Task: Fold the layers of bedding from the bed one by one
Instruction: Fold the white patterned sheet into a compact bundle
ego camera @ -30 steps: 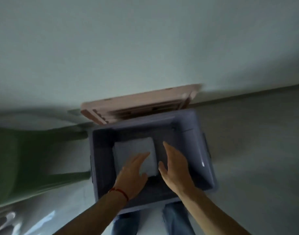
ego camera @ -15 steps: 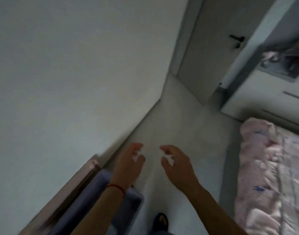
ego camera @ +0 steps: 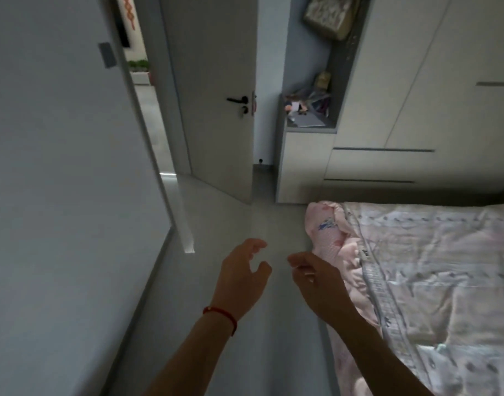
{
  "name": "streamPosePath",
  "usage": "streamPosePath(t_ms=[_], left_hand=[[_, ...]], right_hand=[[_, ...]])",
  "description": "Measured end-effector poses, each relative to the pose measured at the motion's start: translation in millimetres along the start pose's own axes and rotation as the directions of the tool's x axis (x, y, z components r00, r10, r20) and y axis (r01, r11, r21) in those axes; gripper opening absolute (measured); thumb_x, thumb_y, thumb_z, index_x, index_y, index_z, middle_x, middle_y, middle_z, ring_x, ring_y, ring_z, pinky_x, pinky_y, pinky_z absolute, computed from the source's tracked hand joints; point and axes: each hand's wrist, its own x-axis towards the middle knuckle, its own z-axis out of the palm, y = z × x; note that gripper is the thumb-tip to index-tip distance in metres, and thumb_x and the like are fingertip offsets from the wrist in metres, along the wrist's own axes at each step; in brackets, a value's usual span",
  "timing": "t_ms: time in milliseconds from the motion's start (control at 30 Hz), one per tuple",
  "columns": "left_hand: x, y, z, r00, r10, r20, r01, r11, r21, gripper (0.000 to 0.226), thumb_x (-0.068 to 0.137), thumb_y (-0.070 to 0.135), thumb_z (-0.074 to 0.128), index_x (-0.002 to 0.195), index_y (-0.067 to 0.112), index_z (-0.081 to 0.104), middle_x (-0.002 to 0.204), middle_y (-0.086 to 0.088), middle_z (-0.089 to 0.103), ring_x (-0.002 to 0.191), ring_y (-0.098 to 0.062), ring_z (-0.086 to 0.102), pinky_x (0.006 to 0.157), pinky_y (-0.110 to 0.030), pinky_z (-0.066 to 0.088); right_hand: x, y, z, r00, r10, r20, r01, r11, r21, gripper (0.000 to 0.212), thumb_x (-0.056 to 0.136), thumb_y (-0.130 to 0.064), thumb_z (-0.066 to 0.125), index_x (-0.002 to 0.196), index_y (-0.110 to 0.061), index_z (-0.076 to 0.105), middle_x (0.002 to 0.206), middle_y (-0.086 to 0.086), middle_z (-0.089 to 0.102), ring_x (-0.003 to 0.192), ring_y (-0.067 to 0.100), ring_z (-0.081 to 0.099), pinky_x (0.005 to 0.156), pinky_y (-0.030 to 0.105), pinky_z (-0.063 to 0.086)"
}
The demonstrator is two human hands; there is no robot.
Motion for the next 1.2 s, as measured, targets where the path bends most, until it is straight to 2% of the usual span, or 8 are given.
streamPosePath(t_ms=[200, 367, 500, 667, 767, 900, 1133, 1200], left_hand=[[111.9, 27.6, 70.7, 0.989, 0.067, 0.13, -0.064, 0.998, -0.022, 0.039, 0.086, 0.012, 0.065, 0.122, 0.027, 0.062, 0.117, 0.013, 0.064, 0.105, -0.004, 0.058, 0.081, -0.002, 0.038], [214.3, 19.1, 109.1, 0.973, 0.092, 0.212, -0.075, 0.993, -0.086, 0.039, 0.086, 0.013, 0.067, 0.12, 0.03, 0.059, 0.117, 0.016, 0.062, 0.105, -0.003, 0.059, 0.08, -0.005, 0.041], [326.9, 8.7, 137.9, 0.927, 0.138, 0.348, -0.073, 0.978, -0.194, 0.036, 0.087, 0.013, 0.069, 0.11, 0.038, 0.058, 0.113, 0.021, 0.062, 0.102, -0.002, 0.061, 0.074, -0.002, 0.042], [459.4, 6.5, 173.8, 0.795, 0.194, 0.574, -0.084, 0.974, -0.212, 0.037, 0.087, 0.013, 0.068, 0.117, 0.034, 0.061, 0.119, 0.019, 0.063, 0.107, 0.0, 0.059, 0.077, -0.005, 0.044], [529.9, 14.7, 203.8, 0.718, 0.212, 0.663, -0.12, 0.976, -0.183, 0.055, 0.083, 0.023, 0.068, 0.135, 0.033, 0.052, 0.13, 0.017, 0.053, 0.11, 0.005, 0.053, 0.083, -0.01, 0.041], [615.5, 29.9, 255.3, 0.526, 0.266, 0.807, -0.227, 0.959, -0.168, 0.065, 0.089, 0.027, 0.069, 0.147, 0.033, 0.04, 0.134, 0.017, 0.042, 0.113, 0.007, 0.043, 0.086, -0.01, 0.037], [770.9, 73.0, 379.1, 0.303, 0.243, 0.921, -0.358, 0.925, -0.126, 0.073, 0.078, 0.043, 0.061, 0.147, 0.047, 0.037, 0.156, 0.017, 0.036, 0.143, -0.004, 0.031, 0.114, -0.033, 0.034], [808.1, 95.2, 415.7, 0.187, 0.239, 0.953, -0.393, 0.907, -0.15, 0.072, 0.083, 0.039, 0.063, 0.148, 0.048, 0.035, 0.158, 0.016, 0.034, 0.146, -0.007, 0.028, 0.117, -0.038, 0.034]], right_hand=[[100.0, 40.7, -51.3, 0.982, 0.073, -0.175, -0.061, 0.995, 0.073, 0.024, 0.091, 0.003, 0.064, 0.102, -0.016, 0.074, 0.098, -0.014, 0.073, 0.086, -0.004, 0.068, 0.076, 0.01, 0.05], [196.1, 63.4, -61.9, 0.948, 0.23, -0.22, -0.178, 0.956, 0.231, 0.021, 0.093, -0.001, 0.063, 0.102, -0.016, 0.075, 0.094, -0.004, 0.078, 0.087, 0.012, 0.074, 0.088, 0.036, 0.059], [286.7, 81.4, -65.5, 0.896, 0.312, -0.316, -0.244, 0.941, 0.235, 0.021, 0.094, 0.0, 0.061, 0.104, -0.013, 0.074, 0.092, -0.001, 0.078, 0.083, 0.013, 0.074, 0.084, 0.035, 0.06], [376.3, 108.8, -69.3, 0.784, 0.435, -0.442, -0.384, 0.9, 0.204, 0.02, 0.095, -0.009, 0.064, 0.106, -0.022, 0.074, 0.096, -0.009, 0.077, 0.087, 0.009, 0.073, 0.088, 0.042, 0.061], [421.4, 124.5, -71.4, 0.699, 0.5, -0.512, -0.441, 0.864, 0.243, 0.02, 0.095, -0.012, 0.064, 0.107, -0.025, 0.074, 0.097, -0.01, 0.077, 0.087, 0.008, 0.073, 0.088, 0.044, 0.061], [489.2, 165.8, -79.7, 0.604, 0.578, -0.549, -0.496, 0.811, 0.309, 0.019, 0.096, -0.018, 0.063, 0.108, -0.029, 0.073, 0.094, -0.013, 0.076, 0.089, 0.008, 0.073, 0.089, 0.043, 0.061], [626.8, 257.3, -141.7, 0.426, 0.649, -0.63, -0.491, 0.751, 0.442, 0.021, 0.096, -0.017, 0.062, 0.114, -0.022, 0.073, 0.092, -0.005, 0.076, 0.083, 0.012, 0.073, 0.083, 0.049, 0.06], [662.1, 276.7, -165.9, 0.348, 0.668, -0.658, -0.48, 0.73, 0.487, 0.021, 0.097, -0.017, 0.06, 0.114, -0.02, 0.071, 0.092, -0.004, 0.076, 0.084, 0.013, 0.072, 0.081, 0.05, 0.06]])
